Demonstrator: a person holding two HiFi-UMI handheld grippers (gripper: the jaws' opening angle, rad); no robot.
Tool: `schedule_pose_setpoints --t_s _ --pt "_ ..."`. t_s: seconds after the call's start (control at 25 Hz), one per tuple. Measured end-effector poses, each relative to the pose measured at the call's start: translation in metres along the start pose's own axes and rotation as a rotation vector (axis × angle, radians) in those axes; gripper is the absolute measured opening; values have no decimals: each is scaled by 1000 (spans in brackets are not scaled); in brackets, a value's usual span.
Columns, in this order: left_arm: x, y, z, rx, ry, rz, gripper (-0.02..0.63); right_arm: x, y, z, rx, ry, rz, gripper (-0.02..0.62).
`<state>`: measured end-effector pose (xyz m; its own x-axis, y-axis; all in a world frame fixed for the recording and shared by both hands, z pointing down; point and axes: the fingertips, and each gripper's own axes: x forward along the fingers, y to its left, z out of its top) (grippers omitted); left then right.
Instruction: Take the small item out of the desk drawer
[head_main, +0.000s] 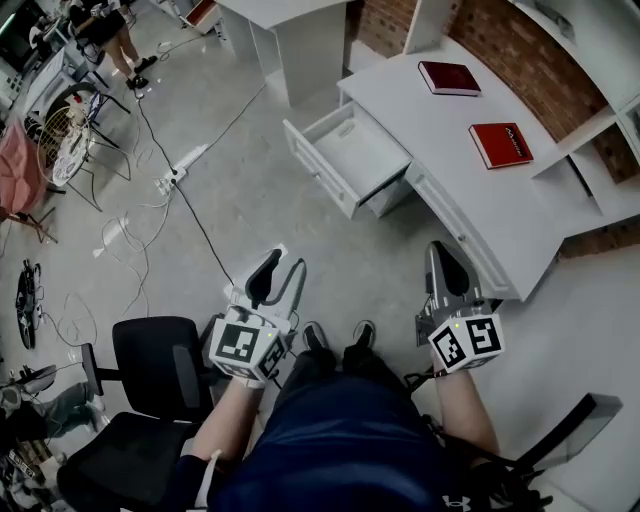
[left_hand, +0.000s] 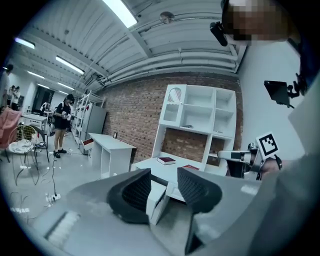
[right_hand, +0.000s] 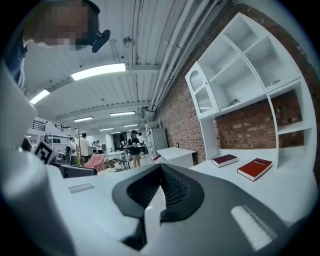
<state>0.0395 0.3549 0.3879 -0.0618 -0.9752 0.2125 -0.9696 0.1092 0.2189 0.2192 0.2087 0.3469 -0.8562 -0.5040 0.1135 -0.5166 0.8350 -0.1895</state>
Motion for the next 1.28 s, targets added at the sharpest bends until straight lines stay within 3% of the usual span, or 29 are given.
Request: schedule_pose_setpoints --t_s 0.32,0.68,1.28 --pt "-19 63 13 0 -20 30 173 23 38 12 -25 -32 -33 2" --pt "-21 93 16 22 -15 24 173 44 52 16 -9 -38 -61 2" --pt "65 139 33 85 44 91 163 162 -1 7 112 -27 30 2"
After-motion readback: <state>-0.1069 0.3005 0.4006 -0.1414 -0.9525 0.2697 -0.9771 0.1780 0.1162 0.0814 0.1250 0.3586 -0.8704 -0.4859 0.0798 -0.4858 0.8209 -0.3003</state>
